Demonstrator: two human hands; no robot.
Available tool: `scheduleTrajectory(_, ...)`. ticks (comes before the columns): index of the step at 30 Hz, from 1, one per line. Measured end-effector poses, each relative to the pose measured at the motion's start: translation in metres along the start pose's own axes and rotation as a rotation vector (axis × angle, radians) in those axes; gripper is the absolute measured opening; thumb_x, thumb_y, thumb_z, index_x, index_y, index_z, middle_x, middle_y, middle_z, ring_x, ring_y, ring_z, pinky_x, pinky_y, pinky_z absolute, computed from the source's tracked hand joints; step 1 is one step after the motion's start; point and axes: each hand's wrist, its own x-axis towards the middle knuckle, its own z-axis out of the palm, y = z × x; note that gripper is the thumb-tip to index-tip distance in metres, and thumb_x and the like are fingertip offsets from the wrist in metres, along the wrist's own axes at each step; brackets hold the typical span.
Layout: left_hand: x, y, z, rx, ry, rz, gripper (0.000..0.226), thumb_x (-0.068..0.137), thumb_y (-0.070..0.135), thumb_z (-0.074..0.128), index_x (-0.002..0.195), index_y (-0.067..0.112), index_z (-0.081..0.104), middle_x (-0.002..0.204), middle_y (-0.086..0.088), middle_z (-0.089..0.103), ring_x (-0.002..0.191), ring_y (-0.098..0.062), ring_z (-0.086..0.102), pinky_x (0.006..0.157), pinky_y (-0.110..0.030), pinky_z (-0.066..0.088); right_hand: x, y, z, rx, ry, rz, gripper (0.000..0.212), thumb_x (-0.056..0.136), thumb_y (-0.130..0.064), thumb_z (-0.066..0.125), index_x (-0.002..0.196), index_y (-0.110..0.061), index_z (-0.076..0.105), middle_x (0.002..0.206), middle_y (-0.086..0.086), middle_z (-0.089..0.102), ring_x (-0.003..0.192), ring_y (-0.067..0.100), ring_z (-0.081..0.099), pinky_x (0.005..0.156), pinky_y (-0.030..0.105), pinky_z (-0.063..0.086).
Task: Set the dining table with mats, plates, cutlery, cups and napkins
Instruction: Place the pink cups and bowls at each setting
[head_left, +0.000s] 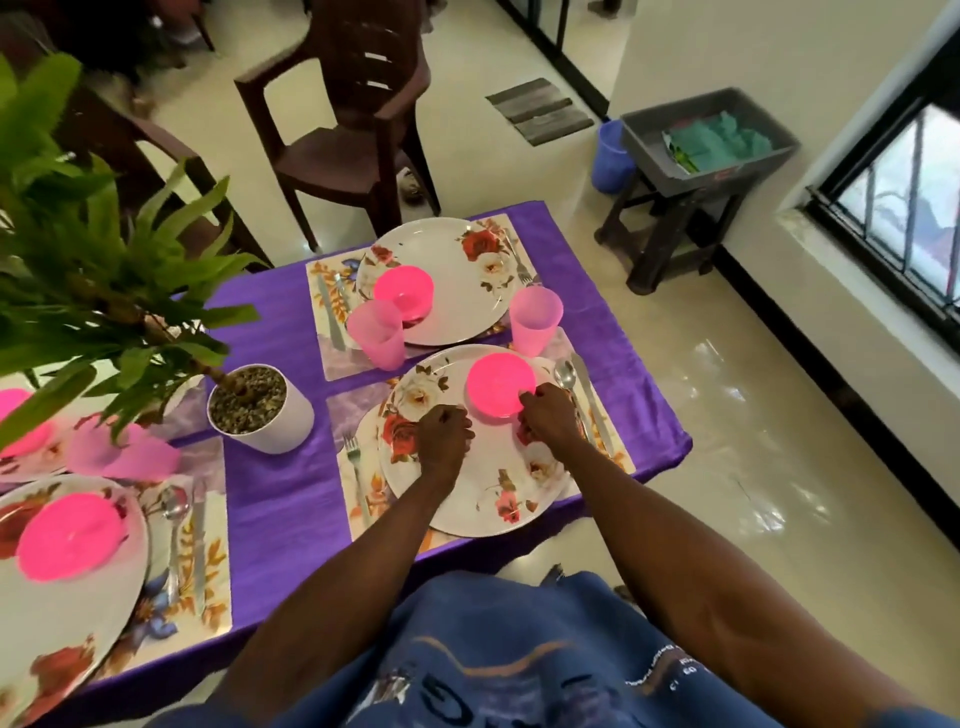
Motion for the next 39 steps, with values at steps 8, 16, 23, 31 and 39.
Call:
scheduleTrajectory(8, -0.009, 0.001, 0.008, -0.021, 0.066, 0.014, 0.016, 0.093, 0.014, 0.052, 0.084, 0.008, 0.065, 0.078, -0.011, 0.069, 0.063, -0.019, 0.064, 0.053, -0.028, 0.048, -0.005, -0.008, -0.013, 0.117, -0.127, 0.020, 0.023, 0.096, -0.018, 0.052, 0.097, 0.004, 0.056, 0.067, 0.020, 0.066, 0.056, 0.030, 0.063, 0.061, 0.048, 0.057)
scheduleTrajectory(16, -0.024, 0.004, 0.025, 0.163, 0.169, 0.183, 0.022, 0.092, 0.019, 0.056, 0.075, 0.007, 0.063, 0.071, -0.007, 0.064, 0.067, -0.022, 0.058, 0.061, -0.036, 0.045, -0.009, -0.003, -0.028, 0.121, -0.099, 0.011, 0.023, 0.094, -0.032, 0.051, 0.093, -0.011, 0.058, 0.077, 0.016, 0.070, 0.065, 0.033, 0.071, 0.063, 0.048, 0.061)
scheduleTrajectory(23, -0.038, 0.010, 0.058, 0.325, 0.078, 0.409, 0.031, 0.093, 0.020, 0.058, 0.065, 0.006, 0.056, 0.060, -0.008, 0.057, 0.059, -0.024, 0.050, 0.055, -0.038, 0.037, -0.013, 0.009, -0.049, -0.265, 0.138, -0.178, 0.022, 0.098, -0.024, 0.039, 0.089, -0.011, 0.055, 0.082, 0.006, 0.062, 0.076, 0.025, 0.059, 0.061, 0.031, 0.039)
scheduleTrajectory(31, -0.039, 0.028, 0.119, 0.427, -0.246, 0.540, 0.028, 0.094, 0.020, 0.054, 0.069, 0.008, 0.058, 0.063, -0.003, 0.059, 0.060, -0.021, 0.052, 0.057, -0.034, 0.038, -0.004, 0.037, -0.084, -0.374, 0.352, -0.169, 0.033, 0.102, -0.027, 0.032, 0.101, -0.010, 0.060, 0.094, 0.007, 0.068, 0.083, 0.028, 0.063, 0.069, 0.036, 0.047)
scheduleTrajectory(39, -0.034, 0.041, 0.184, 0.539, -0.377, 0.623, 0.036, 0.093, 0.032, 0.053, 0.062, 0.013, 0.049, 0.064, -0.010, 0.059, 0.067, -0.033, 0.055, 0.060, -0.038, 0.037, 0.003, 0.066, -0.139, -0.272, 0.586, -0.042, 0.029, 0.101, -0.024, 0.036, 0.103, -0.007, 0.059, 0.099, 0.021, 0.068, 0.090, 0.042, 0.062, 0.067, 0.037, 0.038)
